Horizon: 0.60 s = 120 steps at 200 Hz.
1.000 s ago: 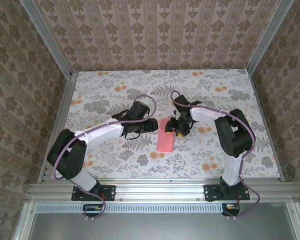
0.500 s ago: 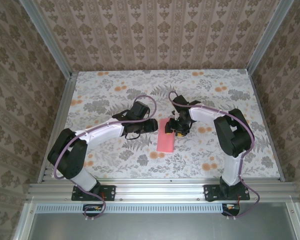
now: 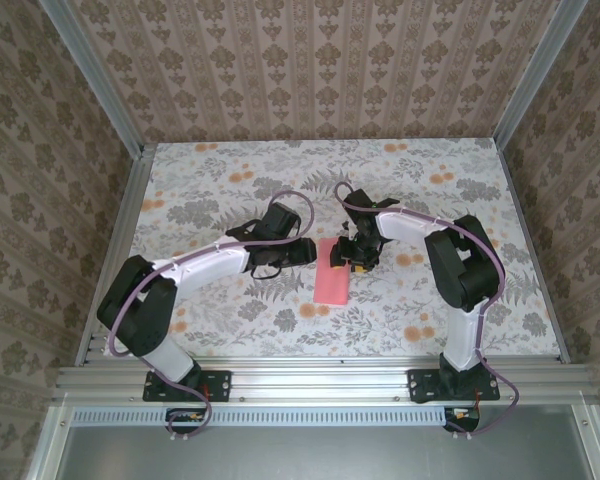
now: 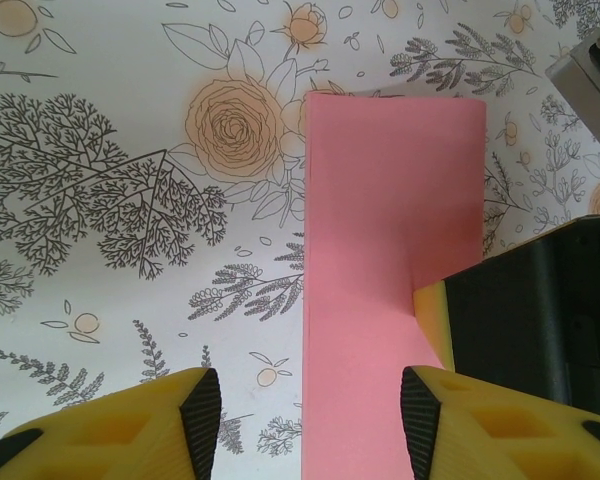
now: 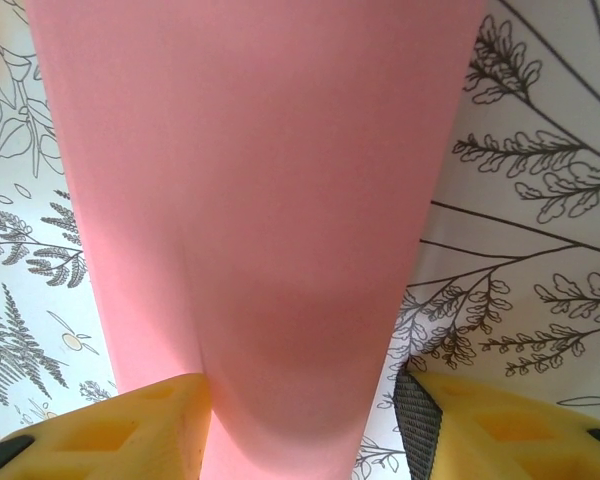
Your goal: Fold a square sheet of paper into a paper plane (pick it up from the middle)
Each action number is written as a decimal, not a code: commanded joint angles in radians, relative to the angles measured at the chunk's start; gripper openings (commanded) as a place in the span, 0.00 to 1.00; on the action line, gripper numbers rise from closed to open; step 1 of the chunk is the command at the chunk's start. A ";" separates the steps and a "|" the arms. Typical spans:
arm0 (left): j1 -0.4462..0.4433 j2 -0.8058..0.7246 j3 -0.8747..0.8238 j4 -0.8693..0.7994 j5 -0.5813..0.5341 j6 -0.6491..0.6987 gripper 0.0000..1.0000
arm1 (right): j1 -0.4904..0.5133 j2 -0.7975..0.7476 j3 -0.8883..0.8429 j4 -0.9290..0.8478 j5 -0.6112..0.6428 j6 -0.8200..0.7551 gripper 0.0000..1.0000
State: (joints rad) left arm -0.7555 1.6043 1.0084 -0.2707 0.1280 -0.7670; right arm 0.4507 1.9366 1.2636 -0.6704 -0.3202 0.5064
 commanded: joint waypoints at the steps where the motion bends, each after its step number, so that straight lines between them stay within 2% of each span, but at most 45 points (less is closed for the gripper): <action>1: -0.008 0.017 0.027 0.012 0.013 0.009 0.52 | 0.010 0.045 0.005 -0.034 0.039 -0.004 0.56; 36: -0.011 0.039 0.036 0.012 0.024 0.002 0.46 | 0.009 0.051 0.003 -0.045 0.058 -0.004 0.55; 65: -0.014 0.073 0.060 0.009 0.045 -0.011 0.37 | 0.010 0.055 -0.001 -0.047 0.070 0.000 0.56; 100: -0.022 0.145 0.105 0.006 0.082 -0.034 0.20 | 0.009 0.059 -0.006 -0.045 0.072 0.003 0.56; 120: -0.024 0.197 0.145 -0.011 0.108 -0.043 0.16 | 0.009 0.059 -0.010 -0.043 0.076 0.005 0.56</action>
State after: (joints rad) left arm -0.7723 1.7504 1.0981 -0.2604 0.1867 -0.7940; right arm 0.4545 1.9442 1.2747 -0.6830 -0.3019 0.5072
